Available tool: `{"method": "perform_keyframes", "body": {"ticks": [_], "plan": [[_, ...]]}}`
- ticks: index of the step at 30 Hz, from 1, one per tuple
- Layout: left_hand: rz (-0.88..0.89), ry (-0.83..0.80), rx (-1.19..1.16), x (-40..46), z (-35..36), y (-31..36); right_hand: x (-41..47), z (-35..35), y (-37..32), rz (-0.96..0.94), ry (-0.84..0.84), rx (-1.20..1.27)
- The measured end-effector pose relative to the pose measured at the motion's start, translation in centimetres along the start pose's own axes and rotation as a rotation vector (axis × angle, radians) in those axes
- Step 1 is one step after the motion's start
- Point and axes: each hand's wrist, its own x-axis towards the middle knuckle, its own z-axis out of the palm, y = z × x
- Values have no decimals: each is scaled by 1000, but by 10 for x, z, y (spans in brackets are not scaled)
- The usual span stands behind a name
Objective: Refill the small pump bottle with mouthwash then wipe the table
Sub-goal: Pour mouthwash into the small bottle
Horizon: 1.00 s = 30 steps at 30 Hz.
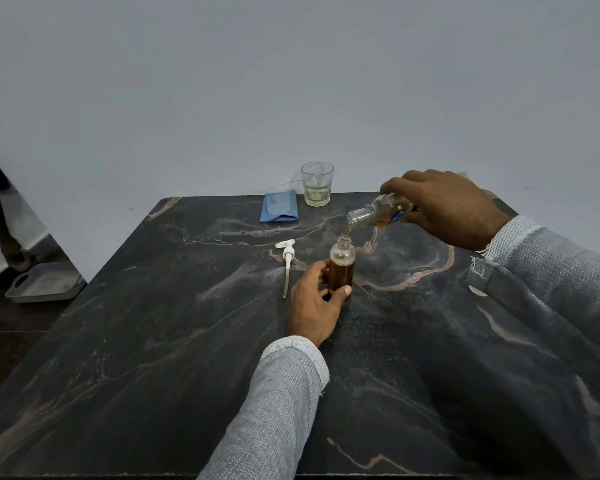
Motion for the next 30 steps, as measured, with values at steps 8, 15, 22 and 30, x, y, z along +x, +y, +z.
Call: {"method": "perform_keyframes", "body": {"ticks": [8,15,22,30], "plan": [[-6,1,3,0,0,0,0,2,-1,-5,-4,7],[-12,-9,12,0,-1,1,-3,4,-4,10,-12,29],[-8,-10,20,-1,-1,2,-16,17,-13,109,-62,206],[-10,0,16,-2,-1,3,-39,33,-4,520,-25,873]]}}
